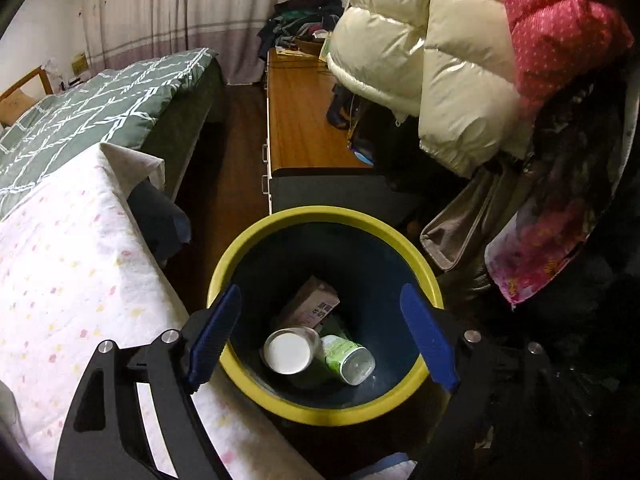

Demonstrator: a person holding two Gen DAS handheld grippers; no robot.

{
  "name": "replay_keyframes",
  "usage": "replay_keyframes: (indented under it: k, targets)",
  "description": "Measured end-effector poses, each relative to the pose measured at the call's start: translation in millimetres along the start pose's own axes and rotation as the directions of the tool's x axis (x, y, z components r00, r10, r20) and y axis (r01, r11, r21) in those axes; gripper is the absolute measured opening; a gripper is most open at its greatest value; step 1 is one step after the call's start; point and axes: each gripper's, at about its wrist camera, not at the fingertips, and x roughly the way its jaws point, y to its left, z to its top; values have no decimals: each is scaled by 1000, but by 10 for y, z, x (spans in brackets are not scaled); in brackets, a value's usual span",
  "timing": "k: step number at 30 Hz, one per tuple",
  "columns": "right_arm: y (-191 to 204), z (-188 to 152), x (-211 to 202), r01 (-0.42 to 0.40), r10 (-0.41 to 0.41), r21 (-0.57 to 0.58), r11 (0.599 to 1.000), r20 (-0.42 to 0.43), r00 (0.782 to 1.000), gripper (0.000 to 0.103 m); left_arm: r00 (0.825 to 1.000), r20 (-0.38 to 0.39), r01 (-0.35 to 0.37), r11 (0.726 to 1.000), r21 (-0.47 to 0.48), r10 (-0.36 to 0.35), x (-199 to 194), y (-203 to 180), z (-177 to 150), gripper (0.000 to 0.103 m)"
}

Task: Collect trash
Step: 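Move both empty grippers back over the table, then grasp the bubble wrap roll with the right gripper and lift it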

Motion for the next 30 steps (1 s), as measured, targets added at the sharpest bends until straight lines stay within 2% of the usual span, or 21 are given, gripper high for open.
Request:
replay_keyframes:
  k: [5, 9, 15, 18, 20, 21, 24, 26, 27, 30]
  targets:
    - [90, -24, 70, -14, 14, -17, 1000, -17, 1000, 58, 999, 44, -13, 999, -48, 15, -516, 241, -74, 82]
    - [268, -16, 93, -42, 41, -46, 998, -23, 999, 58, 995, 98, -20, 994, -109, 30, -1056, 524, -274, 84]
    - [717, 59, 81, -109, 108, -121, 987, -18, 994, 58, 970, 187, -111, 969, -219, 153, -1976, 1036, -792, 88]
    - [1053, 81, 79, -160, 158, -181, 970, -26, 987, 58, 946, 206, -181, 937, -298, 249, -2414, 1343, -1136, 89]
    - [1313, 85, 78, -199, 195, -225, 954, -38, 980, 58, 921, 202, -250, 903, -350, 333, -2685, 1548, -1390, 89]
    - [1463, 83, 79, -220, 215, -249, 943, -45, 975, 58, 903, 193, -291, 877, -382, 384, -2842, 1668, -1550, 90]
    - [1901, 82, 67, -277, 269, -312, 909, -68, 961, 58, 880, 171, -326, 825, -461, 443, -3140, 1942, -1905, 90]
    - [2214, 82, 40, -315, 307, -353, 881, -78, 948, 58, 859, 148, -354, 778, -519, 489, -3335, 2133, -2162, 90]
    - [2356, 88, 21, -332, 326, -369, 868, -80, 942, 58, 843, 134, -374, 748, -549, 521, -3444, 2236, -2303, 90]
    - [2754, 108, -33, -380, 378, -407, 831, -88, 922, 58, 824, 113, -390, 701, -598, 555, -3630, 2437, -2577, 90]
